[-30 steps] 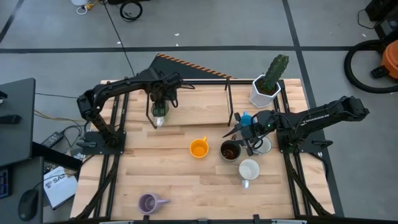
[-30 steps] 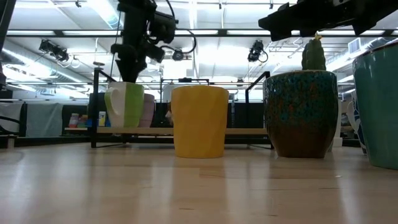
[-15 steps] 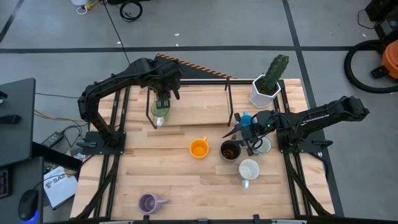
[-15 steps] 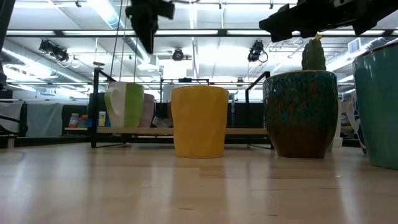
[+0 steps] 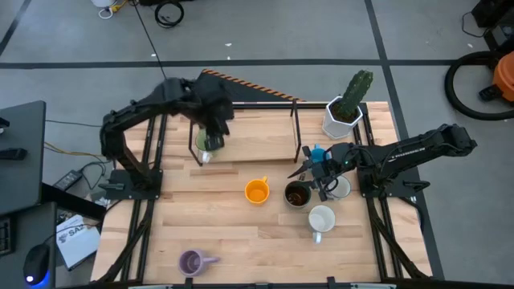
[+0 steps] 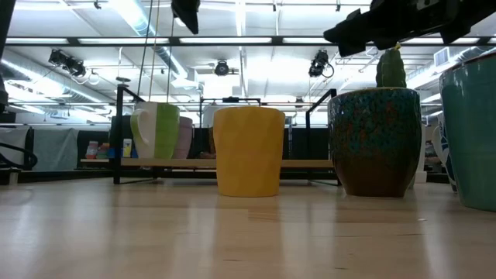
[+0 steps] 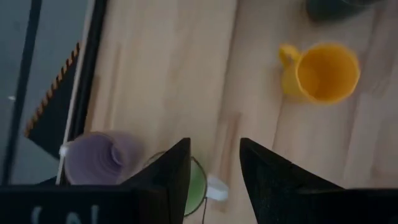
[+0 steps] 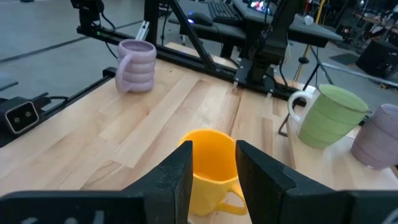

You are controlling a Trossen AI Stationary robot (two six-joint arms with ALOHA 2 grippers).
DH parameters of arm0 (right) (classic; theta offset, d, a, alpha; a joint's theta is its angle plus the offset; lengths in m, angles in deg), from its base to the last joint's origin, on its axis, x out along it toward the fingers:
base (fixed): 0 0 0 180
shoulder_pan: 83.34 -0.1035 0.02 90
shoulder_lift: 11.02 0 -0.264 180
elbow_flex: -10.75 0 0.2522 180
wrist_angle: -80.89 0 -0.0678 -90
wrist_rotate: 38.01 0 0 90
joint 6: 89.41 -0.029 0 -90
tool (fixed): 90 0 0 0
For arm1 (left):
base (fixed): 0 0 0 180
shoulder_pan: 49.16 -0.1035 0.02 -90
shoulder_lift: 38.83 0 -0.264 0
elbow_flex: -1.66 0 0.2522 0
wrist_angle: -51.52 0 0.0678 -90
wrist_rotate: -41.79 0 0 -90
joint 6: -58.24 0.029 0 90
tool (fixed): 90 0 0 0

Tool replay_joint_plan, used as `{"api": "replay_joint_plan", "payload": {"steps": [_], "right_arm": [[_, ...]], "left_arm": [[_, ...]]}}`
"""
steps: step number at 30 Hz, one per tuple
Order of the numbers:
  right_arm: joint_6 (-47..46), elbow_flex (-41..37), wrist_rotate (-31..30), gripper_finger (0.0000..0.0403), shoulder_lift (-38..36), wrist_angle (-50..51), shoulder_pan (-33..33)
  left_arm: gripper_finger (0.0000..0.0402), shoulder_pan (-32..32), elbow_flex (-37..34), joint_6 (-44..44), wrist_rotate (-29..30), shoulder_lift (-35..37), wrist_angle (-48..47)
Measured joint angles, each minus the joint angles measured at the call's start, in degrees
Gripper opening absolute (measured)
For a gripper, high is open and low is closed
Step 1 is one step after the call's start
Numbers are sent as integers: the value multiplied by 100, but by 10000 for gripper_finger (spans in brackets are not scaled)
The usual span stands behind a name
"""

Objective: Place coffee mugs
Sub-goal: Put the yellow mug on the shelf

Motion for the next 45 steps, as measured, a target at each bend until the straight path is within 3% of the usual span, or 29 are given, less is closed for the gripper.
{"api": "replay_joint_plan", "payload": {"steps": [5, 9, 16, 21, 26, 34, 45], "right_arm": [[-209, 0, -583, 127, 0, -57, -46], [-387, 0, -1402, 127, 17, -161, -225], [-597, 102, -2555, 123, 519, -499, -468], [-605, 718, -2441, 118, 1190, -188, -483], [-757, 1507, -2436, 117, 1760, 679, -483], [-793, 2229, -2283, 117, 2376, 1168, -612], [-1005, 3121, -2088, 117, 2720, 2502, -996]], "left_arm": [[144, 665, -1100, -88, 626, 14, 969], [144, 997, -1968, -91, 661, 87, 1958], [144, 1255, -3066, -90, 648, 516, 2429], [144, 1207, -3999, 23, 575, 1310, 3172], [144, 1029, -4557, -19, 391, 2028, 3306], [144, 853, -4748, -141, 283, 2801, 3646], [144, 612, -4754, 266, 297, 2912, 4153]]}}
